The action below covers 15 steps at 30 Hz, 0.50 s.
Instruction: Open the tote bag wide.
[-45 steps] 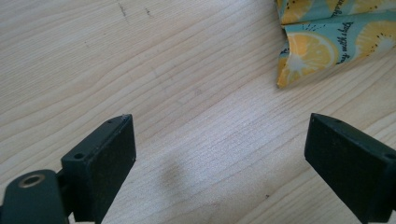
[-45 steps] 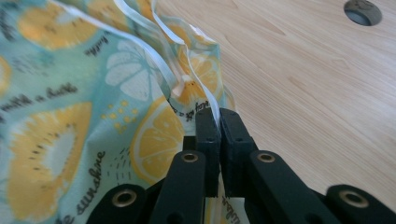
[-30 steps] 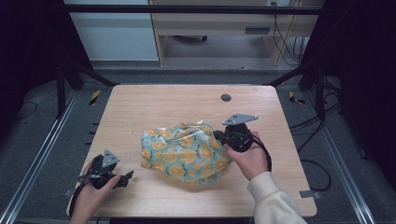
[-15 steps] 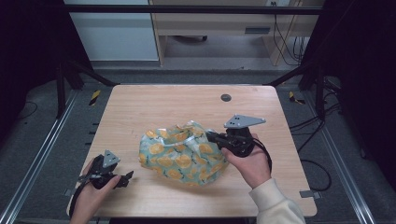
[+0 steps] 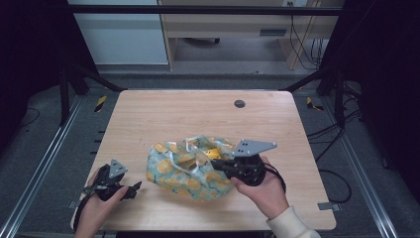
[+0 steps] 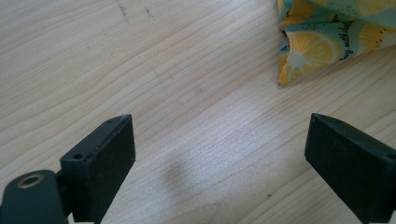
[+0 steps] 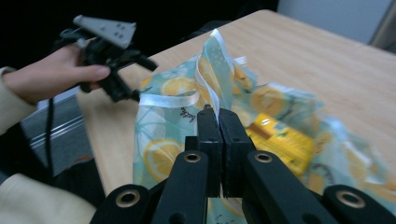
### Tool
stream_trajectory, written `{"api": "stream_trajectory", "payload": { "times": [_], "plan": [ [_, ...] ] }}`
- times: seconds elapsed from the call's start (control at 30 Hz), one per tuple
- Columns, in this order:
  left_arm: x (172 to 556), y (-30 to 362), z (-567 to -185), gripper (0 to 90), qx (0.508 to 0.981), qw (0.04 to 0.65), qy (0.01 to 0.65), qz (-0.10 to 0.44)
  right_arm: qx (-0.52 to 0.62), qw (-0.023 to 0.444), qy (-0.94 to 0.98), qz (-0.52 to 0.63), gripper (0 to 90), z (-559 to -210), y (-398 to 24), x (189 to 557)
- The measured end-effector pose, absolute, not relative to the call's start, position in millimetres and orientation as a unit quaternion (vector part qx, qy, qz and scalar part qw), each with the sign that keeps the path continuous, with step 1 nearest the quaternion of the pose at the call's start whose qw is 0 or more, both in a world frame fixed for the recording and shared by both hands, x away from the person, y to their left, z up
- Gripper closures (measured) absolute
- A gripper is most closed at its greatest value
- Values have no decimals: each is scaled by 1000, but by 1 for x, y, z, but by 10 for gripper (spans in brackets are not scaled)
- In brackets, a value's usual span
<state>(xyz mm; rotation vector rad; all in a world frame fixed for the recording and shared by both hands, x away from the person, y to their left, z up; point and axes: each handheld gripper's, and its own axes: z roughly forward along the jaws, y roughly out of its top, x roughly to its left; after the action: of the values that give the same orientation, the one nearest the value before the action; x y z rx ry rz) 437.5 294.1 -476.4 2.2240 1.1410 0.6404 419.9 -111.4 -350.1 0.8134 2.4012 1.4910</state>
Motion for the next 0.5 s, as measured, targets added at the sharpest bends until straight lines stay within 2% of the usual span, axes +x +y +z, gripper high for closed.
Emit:
{"api": "stream_trajectory", "payload": {
  "times": [0.17,0.5],
  "plan": [
    [437,295,-476,84,827,279,426,239,262,72,827,492,889,-374,-103,409],
    [437,296,-474,92,823,290,430,232,277,60,838,467,886,-405,-108,405]
  ]
}}
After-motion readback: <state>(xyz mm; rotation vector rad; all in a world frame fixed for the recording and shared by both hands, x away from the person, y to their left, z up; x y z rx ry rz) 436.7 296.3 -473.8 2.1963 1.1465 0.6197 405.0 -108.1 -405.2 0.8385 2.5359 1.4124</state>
